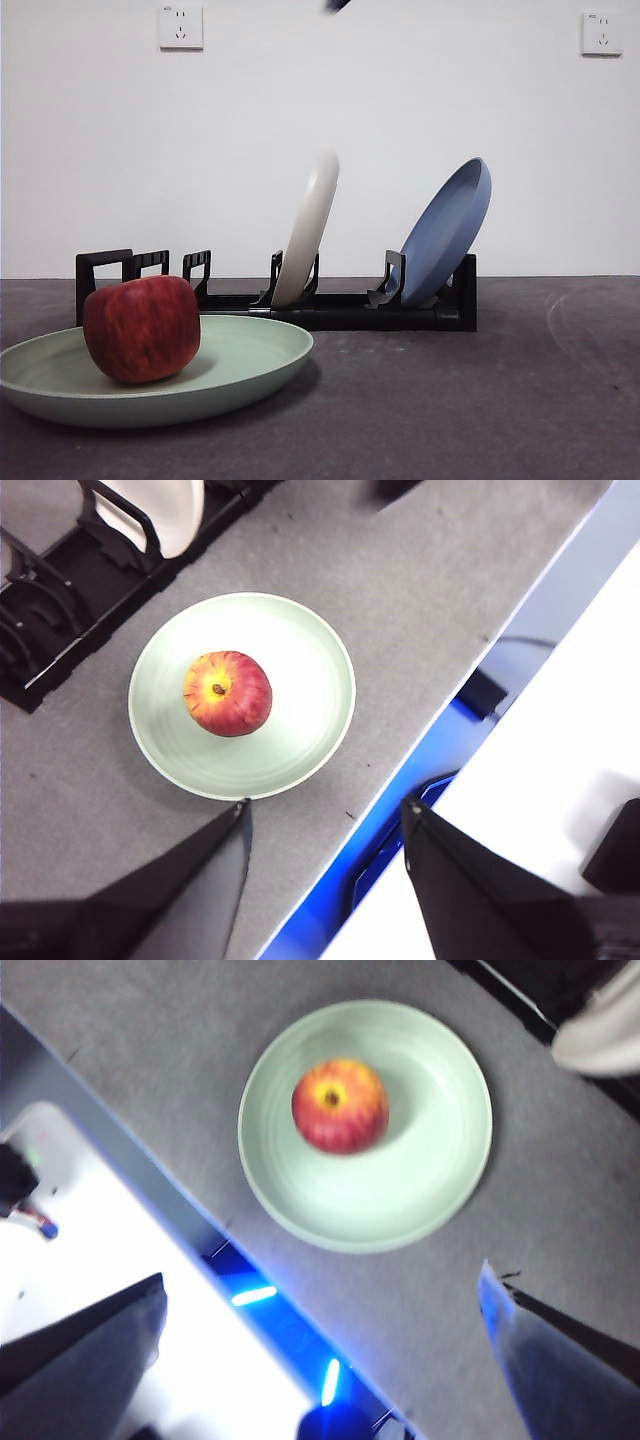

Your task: Take the green plate from the plate rack,put the plate on the table,take the apple from the table,put the apple in the plate

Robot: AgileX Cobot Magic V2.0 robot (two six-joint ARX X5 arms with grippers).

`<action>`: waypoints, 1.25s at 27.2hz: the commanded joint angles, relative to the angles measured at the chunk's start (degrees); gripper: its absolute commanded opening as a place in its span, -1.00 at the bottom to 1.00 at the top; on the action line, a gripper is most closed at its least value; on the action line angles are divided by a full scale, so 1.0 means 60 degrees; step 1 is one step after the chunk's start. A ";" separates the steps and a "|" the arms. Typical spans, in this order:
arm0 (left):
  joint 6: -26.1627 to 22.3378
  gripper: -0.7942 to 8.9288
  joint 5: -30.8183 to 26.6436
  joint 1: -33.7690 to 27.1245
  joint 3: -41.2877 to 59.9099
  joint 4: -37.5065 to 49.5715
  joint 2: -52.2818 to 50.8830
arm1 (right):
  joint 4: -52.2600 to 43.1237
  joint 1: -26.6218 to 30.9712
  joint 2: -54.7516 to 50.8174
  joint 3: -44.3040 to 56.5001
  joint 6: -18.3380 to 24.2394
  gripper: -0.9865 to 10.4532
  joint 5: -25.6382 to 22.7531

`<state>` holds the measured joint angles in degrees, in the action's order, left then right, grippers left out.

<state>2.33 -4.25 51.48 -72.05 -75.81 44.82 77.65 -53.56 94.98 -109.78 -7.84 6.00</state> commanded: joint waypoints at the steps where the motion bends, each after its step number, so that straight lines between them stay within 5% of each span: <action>1: -0.0299 -0.32 0.0036 -0.0033 0.0007 0.0178 0.0226 | 0.0240 -0.0011 -0.1446 0.1169 -0.0437 0.21 0.0000; 5: -0.0291 -0.32 0.0091 -0.0033 -0.0004 0.0823 0.0386 | 0.0240 -0.0011 -0.3417 0.2532 -0.0925 0.21 -0.0007; 11: -0.0131 -0.32 0.1512 -0.0033 -0.0018 0.2240 0.0397 | 0.0240 -0.0007 -0.5501 0.3756 -0.1464 0.21 -0.0015; 18: 0.0233 -0.32 0.1534 -0.0033 -0.0022 0.2597 0.0390 | 0.0240 -0.0007 -0.6914 0.4692 -0.1767 0.19 -0.0368; 22: 0.0361 -0.34 0.1530 -0.0033 -0.0022 0.2594 0.0372 | 0.0237 -0.0007 -0.7071 0.4809 -0.1759 -0.20 -0.0889; 25: 0.0372 -0.89 0.1523 -0.0033 -0.0022 0.2583 0.0321 | 0.0237 -0.0007 -0.7067 0.4838 -0.1752 -0.85 -0.1126; 34: 0.0433 -0.85 0.1453 -0.0036 -0.0022 0.2503 0.0168 | 0.0237 -0.0007 -0.7063 0.4841 -0.1636 -0.86 -0.1326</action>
<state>4.54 4.64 51.48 -72.05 -60.80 46.24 77.67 -53.56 52.71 -81.30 -17.76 -1.69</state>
